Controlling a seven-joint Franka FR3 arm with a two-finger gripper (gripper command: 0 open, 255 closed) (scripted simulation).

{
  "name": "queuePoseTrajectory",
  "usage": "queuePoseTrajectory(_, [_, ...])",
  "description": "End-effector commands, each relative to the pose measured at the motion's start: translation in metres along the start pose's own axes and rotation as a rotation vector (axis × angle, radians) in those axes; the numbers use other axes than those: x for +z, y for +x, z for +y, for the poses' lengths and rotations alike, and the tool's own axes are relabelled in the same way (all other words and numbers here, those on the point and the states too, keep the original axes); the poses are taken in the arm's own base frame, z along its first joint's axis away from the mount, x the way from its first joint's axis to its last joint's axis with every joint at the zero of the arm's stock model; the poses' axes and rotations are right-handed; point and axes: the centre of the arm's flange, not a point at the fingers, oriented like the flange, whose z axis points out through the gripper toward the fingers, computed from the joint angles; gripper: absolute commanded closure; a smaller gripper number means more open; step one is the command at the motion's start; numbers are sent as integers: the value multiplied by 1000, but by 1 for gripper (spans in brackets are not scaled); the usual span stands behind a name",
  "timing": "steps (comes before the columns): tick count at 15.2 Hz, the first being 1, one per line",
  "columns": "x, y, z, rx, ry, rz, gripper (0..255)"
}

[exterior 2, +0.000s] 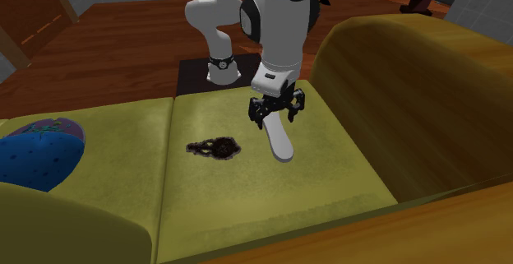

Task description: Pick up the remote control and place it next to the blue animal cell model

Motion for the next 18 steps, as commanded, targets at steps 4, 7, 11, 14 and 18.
queuePoseTrajectory(4, [25,1,-1,0,0,1,0])
queuePoseTrajectory(7, [25,1,-1,0,0,1,0])
queuePoseTrajectory(11, [25,1,-1,0,0,1,0])
queuePoseTrajectory(14, [25,1,-1,0,0,1,255])
queuePoseTrajectory(18, [25,1,-1,0,0,1,255])
